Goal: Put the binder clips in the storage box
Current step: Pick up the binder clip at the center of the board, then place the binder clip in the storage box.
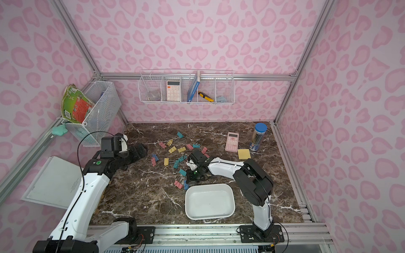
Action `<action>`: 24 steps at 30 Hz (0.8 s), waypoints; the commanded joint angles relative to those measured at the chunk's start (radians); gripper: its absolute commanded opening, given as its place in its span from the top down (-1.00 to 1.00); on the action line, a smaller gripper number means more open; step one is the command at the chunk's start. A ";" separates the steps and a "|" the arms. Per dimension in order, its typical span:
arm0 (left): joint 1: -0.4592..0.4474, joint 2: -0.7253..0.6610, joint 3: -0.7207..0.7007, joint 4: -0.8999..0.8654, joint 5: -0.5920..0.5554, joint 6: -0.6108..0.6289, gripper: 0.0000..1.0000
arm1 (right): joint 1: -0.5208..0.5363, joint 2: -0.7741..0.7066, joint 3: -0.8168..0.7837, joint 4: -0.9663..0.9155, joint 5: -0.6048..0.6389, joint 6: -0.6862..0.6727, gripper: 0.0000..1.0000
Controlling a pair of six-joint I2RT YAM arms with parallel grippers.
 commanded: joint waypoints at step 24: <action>-0.123 -0.071 -0.031 0.108 0.531 0.299 -0.99 | 0.049 -0.739 -0.583 0.214 0.075 0.110 1.00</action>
